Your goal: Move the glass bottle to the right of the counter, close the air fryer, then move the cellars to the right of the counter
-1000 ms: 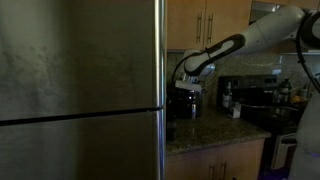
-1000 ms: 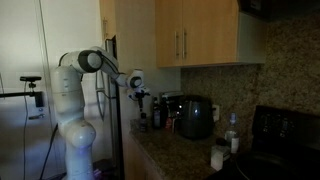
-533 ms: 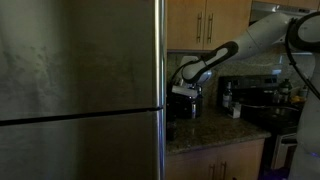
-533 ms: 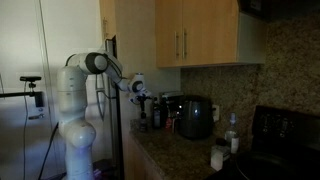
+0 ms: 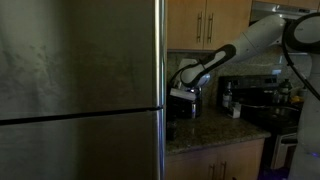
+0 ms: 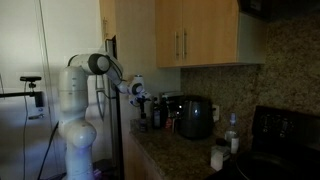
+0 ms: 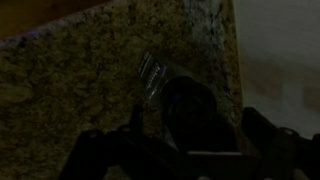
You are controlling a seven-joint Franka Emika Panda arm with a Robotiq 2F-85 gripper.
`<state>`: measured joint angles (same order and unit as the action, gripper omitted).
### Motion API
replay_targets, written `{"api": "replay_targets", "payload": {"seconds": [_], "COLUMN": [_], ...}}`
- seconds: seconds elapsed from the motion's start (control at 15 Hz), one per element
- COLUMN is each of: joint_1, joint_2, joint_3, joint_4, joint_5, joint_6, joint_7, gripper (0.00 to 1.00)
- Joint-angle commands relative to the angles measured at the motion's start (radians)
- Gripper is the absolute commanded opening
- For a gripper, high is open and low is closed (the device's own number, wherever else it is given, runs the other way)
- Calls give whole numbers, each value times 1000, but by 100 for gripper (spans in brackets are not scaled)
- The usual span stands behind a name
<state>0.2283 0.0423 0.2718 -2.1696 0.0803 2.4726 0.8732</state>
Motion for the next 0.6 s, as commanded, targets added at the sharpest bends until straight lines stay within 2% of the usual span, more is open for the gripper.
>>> {"api": "replay_targets", "payload": {"seconds": [0.0, 0.33, 0.53], "joint_1": [20, 27, 26], "joint_2": [21, 30, 27], "joint_3": [-13, -18, -18], "joint_4": [-16, -21, -16], "joint_5": [-23, -33, -21], "joint_6": [74, 102, 64], "joint_7": [23, 38, 35], "gripper": [100, 100, 100]}}
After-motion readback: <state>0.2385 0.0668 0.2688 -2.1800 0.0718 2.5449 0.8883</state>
